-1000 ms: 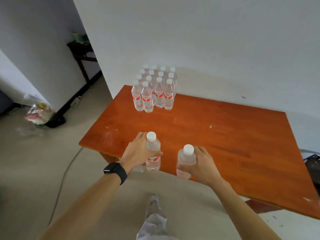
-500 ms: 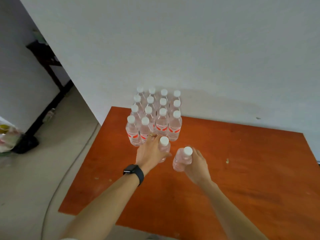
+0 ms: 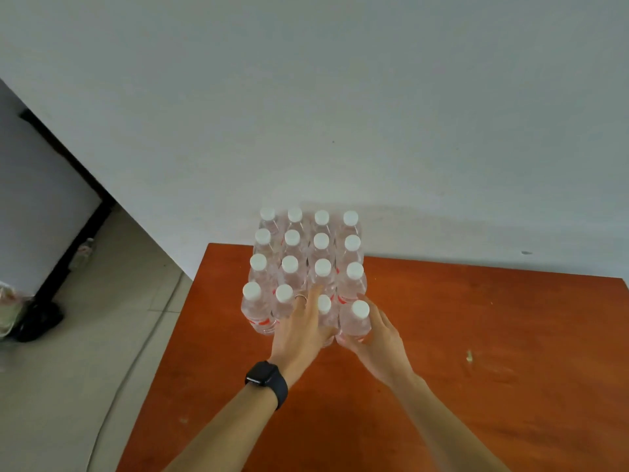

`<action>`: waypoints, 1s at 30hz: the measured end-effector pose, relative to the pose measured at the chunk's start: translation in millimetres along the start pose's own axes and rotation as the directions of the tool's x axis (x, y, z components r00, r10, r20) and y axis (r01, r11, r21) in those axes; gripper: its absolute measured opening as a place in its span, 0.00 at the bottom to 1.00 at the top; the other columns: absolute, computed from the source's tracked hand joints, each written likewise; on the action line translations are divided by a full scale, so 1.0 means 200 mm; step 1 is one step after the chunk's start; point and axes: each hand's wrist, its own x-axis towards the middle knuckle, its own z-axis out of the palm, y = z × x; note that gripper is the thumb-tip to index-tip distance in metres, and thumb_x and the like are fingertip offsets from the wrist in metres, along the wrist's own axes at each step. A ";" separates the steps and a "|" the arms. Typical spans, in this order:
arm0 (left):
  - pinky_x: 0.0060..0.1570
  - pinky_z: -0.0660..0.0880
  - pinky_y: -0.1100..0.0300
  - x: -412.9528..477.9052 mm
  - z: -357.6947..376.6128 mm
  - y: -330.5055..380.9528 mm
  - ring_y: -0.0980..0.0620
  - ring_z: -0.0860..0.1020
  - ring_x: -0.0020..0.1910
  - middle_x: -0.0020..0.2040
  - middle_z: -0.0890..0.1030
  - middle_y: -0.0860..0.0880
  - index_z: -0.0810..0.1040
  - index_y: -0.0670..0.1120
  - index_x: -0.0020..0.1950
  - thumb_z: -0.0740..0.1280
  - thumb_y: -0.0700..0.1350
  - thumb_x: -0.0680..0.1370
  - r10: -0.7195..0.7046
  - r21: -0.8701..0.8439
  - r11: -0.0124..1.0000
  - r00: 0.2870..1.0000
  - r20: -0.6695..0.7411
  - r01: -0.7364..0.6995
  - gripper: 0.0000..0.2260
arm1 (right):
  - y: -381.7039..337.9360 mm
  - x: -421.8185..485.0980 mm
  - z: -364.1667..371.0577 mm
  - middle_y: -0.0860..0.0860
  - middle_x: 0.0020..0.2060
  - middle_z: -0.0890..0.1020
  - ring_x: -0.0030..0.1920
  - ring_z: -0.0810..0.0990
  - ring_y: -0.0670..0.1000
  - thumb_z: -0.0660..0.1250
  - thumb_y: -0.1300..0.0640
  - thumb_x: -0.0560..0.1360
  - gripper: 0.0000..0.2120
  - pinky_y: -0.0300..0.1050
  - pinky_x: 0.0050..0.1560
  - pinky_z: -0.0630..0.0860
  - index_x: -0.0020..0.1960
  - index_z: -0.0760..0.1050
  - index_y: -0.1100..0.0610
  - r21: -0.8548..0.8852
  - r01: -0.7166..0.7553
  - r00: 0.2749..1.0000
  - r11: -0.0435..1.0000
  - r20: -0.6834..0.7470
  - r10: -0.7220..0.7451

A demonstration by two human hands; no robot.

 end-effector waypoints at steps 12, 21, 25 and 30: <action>0.33 0.81 0.62 0.07 0.05 -0.06 0.51 0.82 0.39 0.69 0.72 0.43 0.57 0.51 0.70 0.72 0.41 0.78 0.117 0.180 0.974 0.986 0.116 -0.137 0.29 | 0.18 0.06 0.20 0.46 0.65 0.79 0.47 0.80 0.34 0.76 0.44 0.71 0.43 0.35 0.53 0.78 0.77 0.56 0.47 0.087 -0.155 0.988 0.984 0.039 0.152; 0.38 0.82 0.62 0.09 0.03 -0.02 0.51 0.83 0.45 0.69 0.72 0.43 0.55 0.52 0.72 0.73 0.46 0.78 0.101 0.225 0.966 0.987 0.125 -0.127 0.31 | 0.17 0.10 0.19 0.44 0.68 0.75 0.62 0.79 0.46 0.77 0.42 0.70 0.44 0.40 0.58 0.76 0.77 0.56 0.45 0.087 -0.172 0.985 0.981 0.028 0.170; 0.39 0.82 0.61 0.08 0.00 0.00 0.49 0.83 0.47 0.70 0.70 0.43 0.52 0.53 0.77 0.72 0.44 0.79 0.102 0.220 0.967 0.987 0.123 -0.128 0.35 | 0.16 0.10 0.09 0.46 0.73 0.70 0.68 0.75 0.50 0.78 0.50 0.69 0.48 0.46 0.65 0.74 0.80 0.52 0.45 0.105 -0.250 0.958 0.963 0.169 0.231; 0.39 0.83 0.57 0.04 -0.07 0.07 0.47 0.83 0.52 0.75 0.67 0.42 0.56 0.55 0.75 0.73 0.45 0.77 0.123 0.199 0.970 0.987 0.101 -0.141 0.34 | 0.18 -0.05 -0.06 0.51 0.76 0.66 0.68 0.75 0.54 0.74 0.50 0.74 0.43 0.36 0.51 0.76 0.80 0.52 0.49 -0.020 -0.309 0.936 0.951 0.170 0.308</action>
